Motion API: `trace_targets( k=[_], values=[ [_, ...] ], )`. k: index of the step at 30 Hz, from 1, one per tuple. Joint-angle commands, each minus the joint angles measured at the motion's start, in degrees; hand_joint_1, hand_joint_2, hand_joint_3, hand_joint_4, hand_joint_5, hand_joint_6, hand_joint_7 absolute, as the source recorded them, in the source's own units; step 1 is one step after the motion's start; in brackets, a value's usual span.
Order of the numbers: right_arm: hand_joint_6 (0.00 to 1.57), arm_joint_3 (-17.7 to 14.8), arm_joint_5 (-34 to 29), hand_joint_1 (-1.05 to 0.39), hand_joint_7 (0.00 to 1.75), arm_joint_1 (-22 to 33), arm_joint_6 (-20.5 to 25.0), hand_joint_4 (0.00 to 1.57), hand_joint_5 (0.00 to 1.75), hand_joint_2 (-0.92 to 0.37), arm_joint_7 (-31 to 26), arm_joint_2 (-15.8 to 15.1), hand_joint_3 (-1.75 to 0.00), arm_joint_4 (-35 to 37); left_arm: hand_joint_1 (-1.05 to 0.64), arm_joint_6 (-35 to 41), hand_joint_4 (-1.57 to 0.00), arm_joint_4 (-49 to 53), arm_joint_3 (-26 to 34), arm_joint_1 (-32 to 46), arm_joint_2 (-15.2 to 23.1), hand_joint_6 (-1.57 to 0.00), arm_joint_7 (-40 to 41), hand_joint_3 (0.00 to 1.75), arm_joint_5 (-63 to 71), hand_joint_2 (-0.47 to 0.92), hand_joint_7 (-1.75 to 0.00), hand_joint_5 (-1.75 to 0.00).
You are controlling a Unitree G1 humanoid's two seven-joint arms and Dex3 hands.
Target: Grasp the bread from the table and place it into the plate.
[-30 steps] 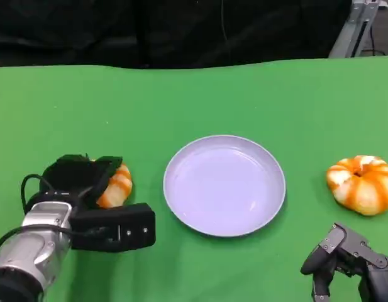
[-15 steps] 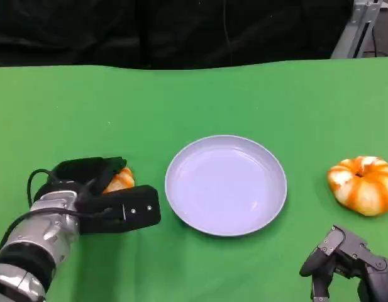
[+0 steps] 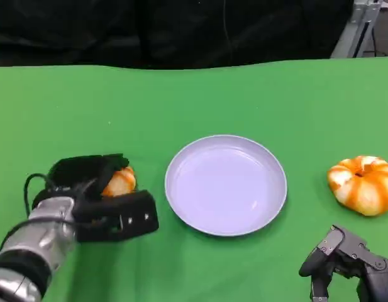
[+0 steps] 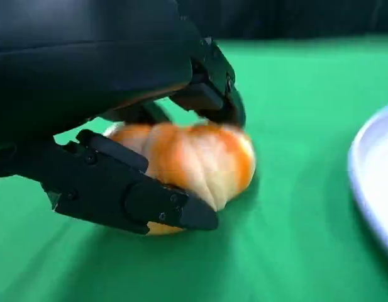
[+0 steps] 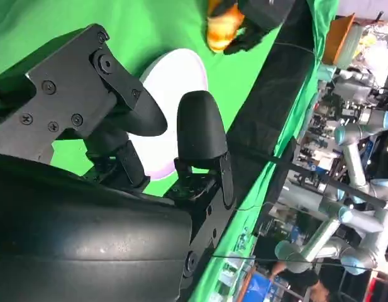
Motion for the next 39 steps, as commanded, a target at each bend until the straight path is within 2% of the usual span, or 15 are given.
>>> trace_targets(
  k=[1,5,8,16,19,26,34,39],
  values=[
    [0.66,-0.3,-0.2,-0.01,1.56,-0.3,0.2,0.8,1.75,-0.43,-0.5,-0.2,-1.41,-0.5,-0.14,-5.7,-0.85,-3.1,0.1,1.9,2.2,-0.66,11.5,1.03,1.2,0.5,-1.73,-1.73],
    [0.66,-0.4,0.0,0.0,1.56,-0.4,0.1,0.8,1.75,-0.43,-0.5,-0.3,-1.41,-0.3,-0.14,-6.6,-0.85,-3.7,0.0,2.2,2.4,-0.66,13.4,1.06,1.7,0.47,-1.74,-1.75],
    [0.66,-0.6,0.4,0.0,1.56,-0.6,-0.2,0.8,1.75,-0.43,-0.4,-0.4,-1.41,0.1,-0.11,-7.0,-0.88,-5.8,0.2,3.0,2.7,-0.68,14.9,1.16,2.1,0.4,-1.74,-1.75],
    [0.66,-0.7,0.1,0.0,1.55,-0.6,0.0,0.8,1.75,-0.43,-0.4,-0.4,-1.41,0.0,-0.11,-7.0,-0.88,-6.9,0.3,3.4,2.9,-0.69,14.5,1.18,1.8,0.38,-1.71,-1.75],
    [0.66,-0.4,0.0,0.0,1.55,-0.5,0.1,0.81,1.75,-0.43,-0.6,-0.1,-1.41,-0.2,-0.1,-9.4,-0.89,-11.2,0.8,3.9,3.0,-0.7,16.4,1.19,1.8,0.37,-1.72,-1.75],
    [0.66,-0.3,-0.2,0.0,1.55,-0.4,0.1,0.81,1.75,-0.43,-0.8,0.0,-1.41,-0.2,-0.12,-9.6,-0.92,-16.1,1.4,4.1,2.0,-0.7,14.7,1.36,1.8,0.31,-1.75,-1.75],
    [0.66,-0.2,0.1,0.0,1.55,-0.3,0.2,0.81,1.75,-0.43,-0.6,-0.1,-1.41,-0.3,-0.14,-10.6,-0.96,-19.5,0.3,3.0,-0.6,-0.73,14.5,1.43,2.8,0.29,-1.75,-1.75],
    [0.66,-0.1,0.1,0.0,1.55,-0.4,-0.4,0.83,1.75,-0.42,-0.7,-0.1,-1.41,0.0,-0.15,-11.2,-0.95,-17.9,-2.0,0.2,-5.2,-0.72,10.5,1.42,2.9,0.27,-1.75,-1.75]
  ],
)
